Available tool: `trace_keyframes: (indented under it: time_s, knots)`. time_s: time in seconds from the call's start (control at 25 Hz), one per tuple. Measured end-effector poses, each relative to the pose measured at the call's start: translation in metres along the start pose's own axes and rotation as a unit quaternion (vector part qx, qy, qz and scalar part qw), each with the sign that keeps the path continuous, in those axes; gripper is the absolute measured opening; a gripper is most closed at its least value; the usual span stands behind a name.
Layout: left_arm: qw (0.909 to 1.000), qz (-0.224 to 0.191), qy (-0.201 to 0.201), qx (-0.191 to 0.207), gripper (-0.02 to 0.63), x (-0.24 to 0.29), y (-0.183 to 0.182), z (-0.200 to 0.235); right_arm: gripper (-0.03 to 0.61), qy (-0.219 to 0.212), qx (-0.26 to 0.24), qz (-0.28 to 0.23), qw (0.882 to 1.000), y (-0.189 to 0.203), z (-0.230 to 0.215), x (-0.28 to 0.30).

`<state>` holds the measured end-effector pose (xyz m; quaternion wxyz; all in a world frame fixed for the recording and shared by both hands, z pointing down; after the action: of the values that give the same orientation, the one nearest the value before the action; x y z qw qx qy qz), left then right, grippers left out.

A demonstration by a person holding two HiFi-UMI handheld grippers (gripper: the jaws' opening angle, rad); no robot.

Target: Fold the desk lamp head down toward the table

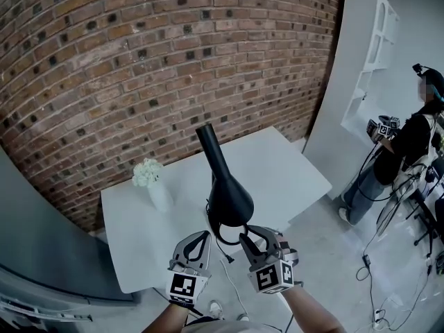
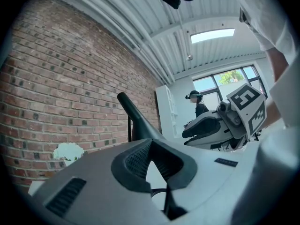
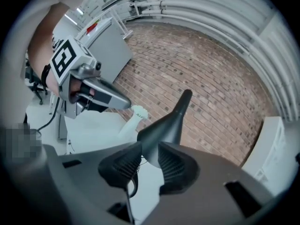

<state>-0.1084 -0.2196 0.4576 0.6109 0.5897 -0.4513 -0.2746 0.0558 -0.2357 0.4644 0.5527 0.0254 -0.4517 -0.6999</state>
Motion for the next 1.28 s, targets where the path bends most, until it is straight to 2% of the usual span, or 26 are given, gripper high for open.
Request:
trace_keyframes:
  time_s: [0.28, 0.48, 0.68, 1.0, 1.28]
  knots:
    - [1.0000, 0.000, -0.007, 0.000, 0.008, -0.013, -0.001, -0.018, 0.101, -0.022, 0.079, -0.037, 0.996, -0.003, -0.007, -0.024]
    - [0.9998, 0.006, -0.016, -0.009, 0.008, -0.024, 0.003, -0.031, 0.084, -0.034, 0.110, -0.066, 0.991, -0.001, -0.003, -0.038]
    - [0.9996, 0.008, -0.024, -0.012, 0.008, -0.035, 0.004, -0.044, 0.036, -0.073, 0.179, -0.089, 0.977, 0.003, -0.002, -0.053]
    - [0.9995, 0.010, -0.026, -0.015, 0.008, -0.045, 0.009, -0.067, 0.023, -0.100, 0.258, -0.113, 0.954, 0.013, 0.000, -0.083]
    - [0.9991, 0.012, -0.037, -0.017, 0.008, -0.057, 0.012, -0.079, 0.018, -0.116, 0.306, -0.123, 0.937, 0.024, 0.002, -0.100]
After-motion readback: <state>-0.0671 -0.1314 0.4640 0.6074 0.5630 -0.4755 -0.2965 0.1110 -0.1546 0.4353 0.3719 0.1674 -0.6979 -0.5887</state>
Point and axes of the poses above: the fingertips, and each gripper's own axes: x forward along the fingers, z to its left, y out of its underside, the point moved 7 cm from there along -x, backward along the fingers, and after that the axes turned 15 degrees about z, right-handed, at the moved point
